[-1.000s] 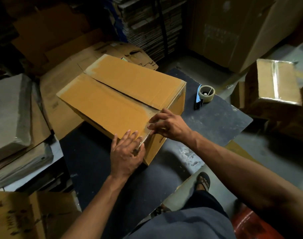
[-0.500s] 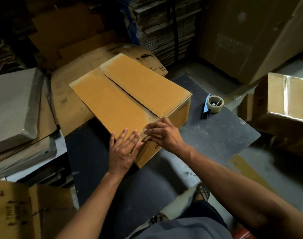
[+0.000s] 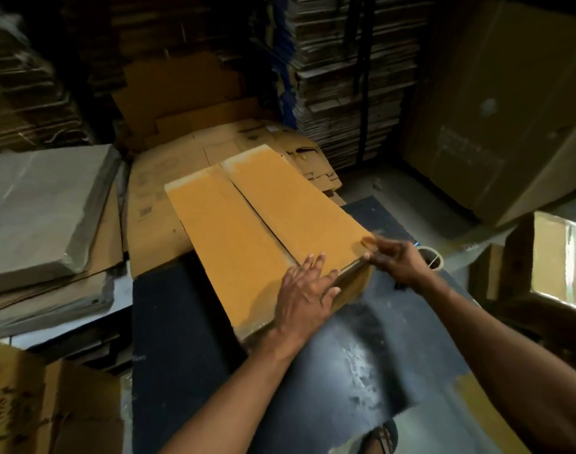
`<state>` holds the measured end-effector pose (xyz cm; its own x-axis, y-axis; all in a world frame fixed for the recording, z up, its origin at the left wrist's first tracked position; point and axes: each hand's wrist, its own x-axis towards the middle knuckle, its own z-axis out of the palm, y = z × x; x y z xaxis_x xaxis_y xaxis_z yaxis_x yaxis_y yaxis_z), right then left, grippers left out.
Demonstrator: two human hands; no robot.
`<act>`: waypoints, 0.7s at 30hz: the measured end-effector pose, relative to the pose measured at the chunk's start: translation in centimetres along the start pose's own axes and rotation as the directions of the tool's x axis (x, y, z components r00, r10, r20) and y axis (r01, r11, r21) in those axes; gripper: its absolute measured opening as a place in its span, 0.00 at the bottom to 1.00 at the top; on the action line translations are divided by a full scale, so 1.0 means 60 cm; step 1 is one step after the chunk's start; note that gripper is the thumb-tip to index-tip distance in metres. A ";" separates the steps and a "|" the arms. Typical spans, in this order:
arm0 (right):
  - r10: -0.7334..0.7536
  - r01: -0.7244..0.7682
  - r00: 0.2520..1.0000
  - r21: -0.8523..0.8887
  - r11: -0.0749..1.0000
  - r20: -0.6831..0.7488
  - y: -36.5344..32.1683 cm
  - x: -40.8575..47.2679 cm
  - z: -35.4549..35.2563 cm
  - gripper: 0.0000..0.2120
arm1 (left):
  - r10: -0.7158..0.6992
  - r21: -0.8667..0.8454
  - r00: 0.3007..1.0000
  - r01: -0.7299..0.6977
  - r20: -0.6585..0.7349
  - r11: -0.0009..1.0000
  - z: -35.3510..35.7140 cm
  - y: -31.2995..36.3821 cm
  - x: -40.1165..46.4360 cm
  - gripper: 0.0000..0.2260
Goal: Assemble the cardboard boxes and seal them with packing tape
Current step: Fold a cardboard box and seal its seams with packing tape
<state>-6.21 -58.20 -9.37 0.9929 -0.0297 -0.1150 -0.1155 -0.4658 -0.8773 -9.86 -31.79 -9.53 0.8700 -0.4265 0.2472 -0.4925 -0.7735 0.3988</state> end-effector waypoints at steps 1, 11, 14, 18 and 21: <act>-0.007 0.008 0.999 0.029 1.000 -0.051 0.010 -0.007 0.019 0.24 | -0.032 -0.010 0.999 0.033 0.032 0.999 0.009 -0.002 0.006 0.18; -0.225 0.075 0.943 -0.501 0.862 -0.246 -0.005 -0.069 0.124 0.13 | 0.176 0.114 0.984 -0.171 -0.032 0.979 -0.013 -0.122 -0.026 0.15; -0.195 0.112 0.980 -0.740 0.664 -0.027 -0.057 -0.084 0.135 0.16 | 0.154 0.055 0.986 -0.151 -0.065 0.987 -0.040 -0.149 -0.025 0.12; -0.073 0.279 0.955 -0.790 0.546 0.288 -0.127 -0.155 0.198 0.16 | -0.050 0.028 0.967 0.059 -0.252 0.998 -0.071 -0.138 -0.036 0.13; -0.177 0.374 0.922 -0.670 0.641 0.345 -0.156 -0.181 0.222 0.16 | -0.235 -0.023 0.941 0.236 -0.245 0.971 -0.073 -0.123 -0.033 0.14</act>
<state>-16.25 -41.70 -6.11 0.9263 0.3599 -0.1112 0.3155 -0.9026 -0.2930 -8.05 -23.17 -9.08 0.9288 -0.1046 0.3556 -0.2733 -0.8413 0.4664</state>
